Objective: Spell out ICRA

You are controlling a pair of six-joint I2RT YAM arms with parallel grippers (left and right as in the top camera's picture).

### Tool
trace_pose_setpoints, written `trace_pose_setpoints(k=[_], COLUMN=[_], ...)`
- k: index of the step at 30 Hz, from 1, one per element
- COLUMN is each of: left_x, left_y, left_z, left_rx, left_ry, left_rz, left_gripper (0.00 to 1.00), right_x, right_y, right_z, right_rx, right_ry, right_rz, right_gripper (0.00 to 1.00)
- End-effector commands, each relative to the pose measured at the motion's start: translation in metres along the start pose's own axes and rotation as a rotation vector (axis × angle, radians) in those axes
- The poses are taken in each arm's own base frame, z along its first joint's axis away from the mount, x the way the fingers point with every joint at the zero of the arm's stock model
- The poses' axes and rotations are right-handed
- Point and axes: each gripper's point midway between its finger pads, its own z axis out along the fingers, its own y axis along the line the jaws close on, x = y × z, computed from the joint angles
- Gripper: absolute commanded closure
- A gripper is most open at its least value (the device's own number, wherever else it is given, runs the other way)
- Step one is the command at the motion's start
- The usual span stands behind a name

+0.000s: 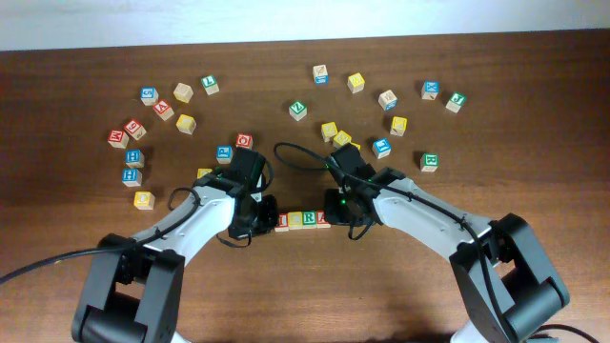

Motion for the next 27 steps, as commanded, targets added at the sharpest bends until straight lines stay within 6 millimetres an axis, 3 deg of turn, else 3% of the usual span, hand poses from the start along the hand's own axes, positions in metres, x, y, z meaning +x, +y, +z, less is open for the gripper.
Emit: trace_pose_setpoints(k=[1, 11, 15, 18, 20, 27], left_x=[0.003, -0.005, -0.004, 0.000, 0.014, 0.045], left_y=[-0.003, 0.011, 0.023, 0.017, 0.004, -0.018], left_z=[0.002, 0.001, -0.019, -0.043, -0.050, -0.026], left_rx=[0.008, -0.065, -0.120, -0.099, -0.066, -0.128], left_ry=[0.014, -0.025, 0.003, -0.015, 0.010, -0.009], left_rz=[0.018, 0.019, -0.018, 0.014, 0.021, -0.037], left_gripper=[1.00, 1.00, 1.00, 1.00, 1.00, 1.00], right_x=[0.004, 0.009, 0.003, -0.005, -0.011, -0.016], right_y=[0.004, 0.000, -0.024, -0.044, -0.059, -0.066], right_z=[0.001, 0.001, -0.001, -0.004, -0.007, -0.008], right_rx=[-0.003, 0.014, 0.115, 0.124, 0.130, 0.133], right_ry=[0.002, 0.023, -0.004, 0.005, 0.009, 0.000], right_rz=[-0.010, -0.006, 0.046, 0.113, 0.163, 0.184], right_gripper=[0.80, 0.78, 0.74, 0.75, 0.76, 0.76])
